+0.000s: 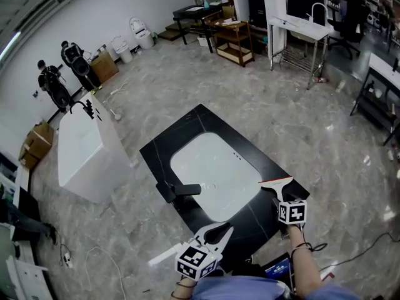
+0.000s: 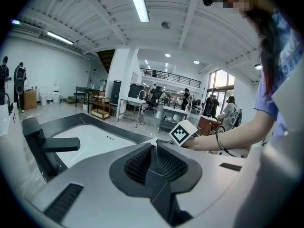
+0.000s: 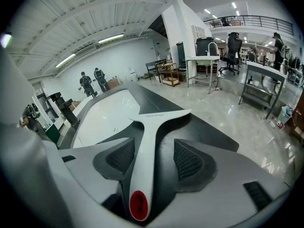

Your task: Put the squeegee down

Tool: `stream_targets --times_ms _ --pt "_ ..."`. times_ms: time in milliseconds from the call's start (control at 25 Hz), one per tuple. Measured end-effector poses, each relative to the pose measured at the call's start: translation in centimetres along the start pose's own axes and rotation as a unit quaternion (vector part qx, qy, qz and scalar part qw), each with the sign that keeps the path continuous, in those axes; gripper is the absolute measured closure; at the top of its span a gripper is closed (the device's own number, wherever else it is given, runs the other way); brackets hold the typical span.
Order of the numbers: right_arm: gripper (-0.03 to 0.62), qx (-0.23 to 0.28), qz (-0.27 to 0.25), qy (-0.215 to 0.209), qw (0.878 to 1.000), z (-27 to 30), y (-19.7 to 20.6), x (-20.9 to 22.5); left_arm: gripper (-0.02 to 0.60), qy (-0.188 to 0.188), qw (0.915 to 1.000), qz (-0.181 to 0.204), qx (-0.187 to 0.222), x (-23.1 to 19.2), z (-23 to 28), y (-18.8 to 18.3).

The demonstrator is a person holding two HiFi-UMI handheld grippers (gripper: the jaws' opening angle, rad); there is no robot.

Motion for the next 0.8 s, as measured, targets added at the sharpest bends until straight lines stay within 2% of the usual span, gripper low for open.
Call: stream_targets --times_ms 160,320,640,800 --pt "0.345 0.023 0.023 0.003 0.999 -1.4 0.1 0.8 0.538 0.005 1.0000 0.000 -0.001 -0.3 -0.2 0.3" --pt "0.345 0.052 0.022 0.005 0.998 -4.6 -0.4 0.2 0.538 0.018 0.9998 0.001 -0.001 -0.3 -0.5 0.2" --pt "0.349 0.110 0.037 -0.024 0.993 -10.5 -0.9 -5.3 0.538 0.055 0.9984 0.014 0.003 -0.8 -1.9 -0.1" --pt "0.365 0.137 0.024 -0.018 0.990 -13.3 -1.6 -8.2 0.538 0.076 0.9969 0.021 0.005 -0.6 -3.1 0.0"
Point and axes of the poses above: the fingertips, and each gripper's own axes: z forward along the fingers, x to its right, y out of its underside, the point moved 4 cm from there along -z, backward along the fingers, and after that the axes turned 4 degrees about x, right-handed, at the moved point
